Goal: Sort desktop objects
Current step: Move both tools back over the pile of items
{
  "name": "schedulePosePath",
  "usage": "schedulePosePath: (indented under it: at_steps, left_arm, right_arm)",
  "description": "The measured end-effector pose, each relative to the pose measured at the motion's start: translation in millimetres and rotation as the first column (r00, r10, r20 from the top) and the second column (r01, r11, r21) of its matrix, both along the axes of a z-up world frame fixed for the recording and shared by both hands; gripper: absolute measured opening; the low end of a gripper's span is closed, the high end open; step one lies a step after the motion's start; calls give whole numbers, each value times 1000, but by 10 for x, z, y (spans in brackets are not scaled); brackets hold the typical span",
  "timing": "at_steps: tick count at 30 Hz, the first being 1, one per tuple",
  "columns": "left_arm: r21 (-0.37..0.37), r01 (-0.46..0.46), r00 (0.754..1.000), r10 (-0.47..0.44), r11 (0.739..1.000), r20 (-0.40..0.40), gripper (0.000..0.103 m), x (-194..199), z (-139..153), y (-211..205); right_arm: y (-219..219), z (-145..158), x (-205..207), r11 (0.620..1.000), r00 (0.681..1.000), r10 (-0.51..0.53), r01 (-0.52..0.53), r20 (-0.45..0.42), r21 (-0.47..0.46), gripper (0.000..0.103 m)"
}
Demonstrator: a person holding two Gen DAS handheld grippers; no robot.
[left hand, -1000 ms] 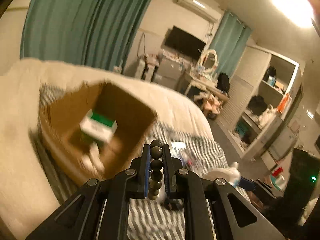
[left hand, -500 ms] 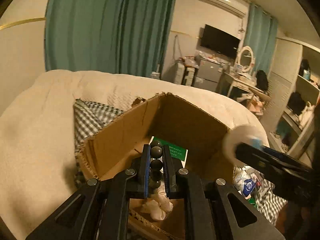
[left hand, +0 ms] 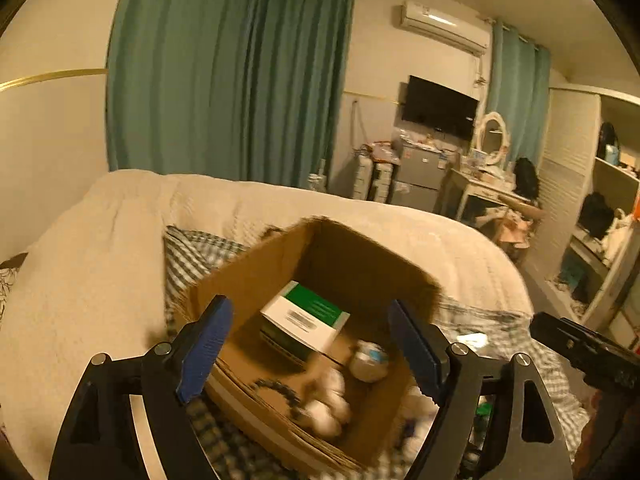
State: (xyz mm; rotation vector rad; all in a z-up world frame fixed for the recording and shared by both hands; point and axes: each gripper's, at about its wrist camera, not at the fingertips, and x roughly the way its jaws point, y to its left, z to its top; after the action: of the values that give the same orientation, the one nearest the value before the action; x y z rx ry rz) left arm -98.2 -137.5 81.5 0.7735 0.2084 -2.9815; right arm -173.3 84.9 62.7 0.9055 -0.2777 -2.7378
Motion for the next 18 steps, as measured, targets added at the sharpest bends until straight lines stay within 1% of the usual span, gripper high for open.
schedulePosePath:
  at_steps: [1, 2, 4, 6, 7, 8, 10, 14, 18]
  left_arm:
    - [-13, 8, 1000, -8, 1000, -4, 84, 84, 52, 107]
    - [-33, 10, 1000, -10, 999, -11, 86, 182, 102, 226]
    - [-50, 19, 1000, -20, 999, -20, 91, 362, 181, 408]
    - [-37, 43, 998, -45, 998, -51, 93, 553, 230, 561]
    - [-24, 69, 995, -71, 997, -64, 93, 650, 237, 643]
    - [-13, 87, 994, -88, 996, -60, 93, 721, 232, 725]
    - [-17, 99, 994, -100, 995, -36, 94, 802, 213, 862]
    - [-26, 146, 989, -146, 989, -3, 94, 930, 128, 1135]
    - [-21, 185, 981, -184, 982, 57, 94, 918, -150, 1361]
  right_arm:
    - [130, 67, 155, 1000, 1000, -16, 16, -11, 17, 96]
    - [172, 121, 208, 999, 1000, -21, 21, -14, 24, 96]
    - [412, 231, 487, 997, 998, -56, 58, -37, 58, 97]
    - [558, 277, 656, 995, 996, -75, 78, -45, 69, 97]
    - [655, 277, 776, 994, 996, -81, 84, -47, 71, 97]
    - [703, 263, 854, 993, 995, -86, 89, -46, 76, 97]
    - [757, 226, 946, 991, 994, -95, 99, -46, 90, 97]
    - [879, 21, 1168, 989, 993, -108, 113, -48, 101, 97]
    - [1008, -368, 1282, 986, 993, -117, 120, -32, 120, 97]
